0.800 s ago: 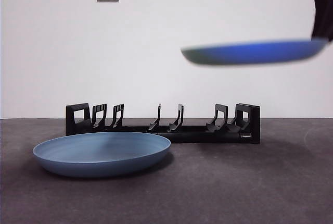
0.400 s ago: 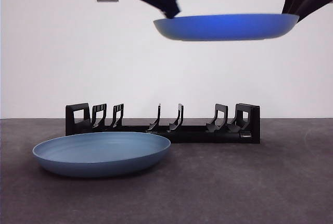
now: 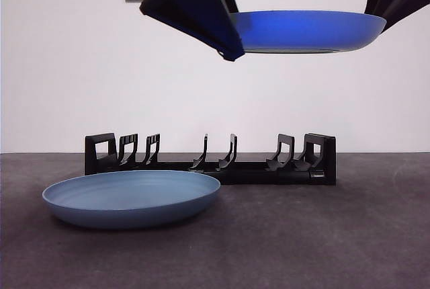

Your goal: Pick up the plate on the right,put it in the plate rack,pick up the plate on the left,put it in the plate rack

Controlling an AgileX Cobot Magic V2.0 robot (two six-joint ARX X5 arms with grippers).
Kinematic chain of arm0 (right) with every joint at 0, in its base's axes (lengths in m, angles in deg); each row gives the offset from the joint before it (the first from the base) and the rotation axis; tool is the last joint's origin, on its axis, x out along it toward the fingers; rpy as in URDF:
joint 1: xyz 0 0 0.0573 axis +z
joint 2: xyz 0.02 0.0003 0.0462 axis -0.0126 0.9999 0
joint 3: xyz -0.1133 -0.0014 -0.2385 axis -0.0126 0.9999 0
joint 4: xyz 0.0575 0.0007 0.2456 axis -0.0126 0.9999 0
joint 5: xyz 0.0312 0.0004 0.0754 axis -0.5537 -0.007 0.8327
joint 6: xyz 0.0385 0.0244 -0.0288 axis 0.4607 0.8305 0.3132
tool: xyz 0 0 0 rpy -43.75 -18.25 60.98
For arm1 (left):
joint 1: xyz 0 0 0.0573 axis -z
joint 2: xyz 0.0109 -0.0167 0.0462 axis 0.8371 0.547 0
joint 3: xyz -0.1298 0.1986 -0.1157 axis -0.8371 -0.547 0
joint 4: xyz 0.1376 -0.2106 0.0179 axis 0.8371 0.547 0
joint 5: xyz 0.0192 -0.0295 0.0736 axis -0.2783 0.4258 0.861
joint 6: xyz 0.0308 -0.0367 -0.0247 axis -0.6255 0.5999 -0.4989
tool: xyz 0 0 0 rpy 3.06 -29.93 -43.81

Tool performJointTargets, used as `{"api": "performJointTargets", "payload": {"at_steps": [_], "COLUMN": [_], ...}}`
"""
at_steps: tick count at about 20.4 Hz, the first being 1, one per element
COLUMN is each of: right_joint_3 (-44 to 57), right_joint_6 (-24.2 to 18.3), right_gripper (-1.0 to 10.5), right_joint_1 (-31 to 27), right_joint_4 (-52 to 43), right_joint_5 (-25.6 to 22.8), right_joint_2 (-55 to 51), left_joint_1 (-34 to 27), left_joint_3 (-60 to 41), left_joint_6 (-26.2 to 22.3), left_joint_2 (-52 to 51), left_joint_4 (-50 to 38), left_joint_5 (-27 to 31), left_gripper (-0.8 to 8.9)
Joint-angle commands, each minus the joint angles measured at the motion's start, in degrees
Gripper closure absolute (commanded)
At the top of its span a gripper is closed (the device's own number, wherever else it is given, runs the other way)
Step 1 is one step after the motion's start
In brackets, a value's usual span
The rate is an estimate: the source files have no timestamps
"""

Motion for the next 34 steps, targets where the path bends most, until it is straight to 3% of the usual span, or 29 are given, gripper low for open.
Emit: {"api": "performJointTargets", "payload": {"at_steps": [1,6,9,20,21,24,25,30,32,34], "right_joint_3": [-0.13,-0.13,-0.13,-0.13,-0.13,-0.17,-0.20,-0.22,-0.22,-0.22], "right_joint_6": [-0.37,-0.48,-1.07,-2.34,-2.34,-2.25,-1.88,0.81,2.12,3.19], "right_gripper": [9.6,9.6,9.6,9.2,8.6,3.7,3.2,3.2,3.3,3.3], "right_joint_1": [0.13,0.13,0.13,0.11,0.11,0.04,0.04,-0.04,-0.07,-0.07], "right_joint_4": [-0.50,0.07,0.44,-0.94,-1.40,-5.16,-7.02,-17.79,-22.34,-27.10], "right_joint_5": [0.55,0.87,3.17,3.39,3.30,3.19,2.97,2.84,2.84,2.86], "right_joint_2": [0.02,0.02,0.02,-0.22,-0.39,-1.42,-2.05,-7.15,-9.75,-12.44], "left_joint_1": [0.24,0.17,0.17,0.13,0.13,0.13,0.11,-1.84,-4.48,-9.03], "left_joint_3": [-0.13,-0.13,-0.13,-0.13,-0.13,-0.13,-0.13,-0.13,-0.13,-0.13], "left_joint_6": [-1.92,-3.61,-4.44,-3.54,-2.97,-2.23,-1.33,4.07,9.27,17.31], "left_joint_2": [0.22,0.98,1.18,1.18,1.18,1.18,1.18,1.18,1.18,1.18], "left_joint_4": [-0.37,-0.31,0.20,0.55,0.55,0.57,0.57,-0.68,-3.87,-8.90], "left_joint_5": [0.02,-0.31,-1.40,-1.16,-1.22,-1.20,-1.20,-1.25,-2.27,-7.19], "left_gripper": [6.62,6.73,8.37,8.22,8.22,8.22,8.22,8.22,8.22,8.22]}}
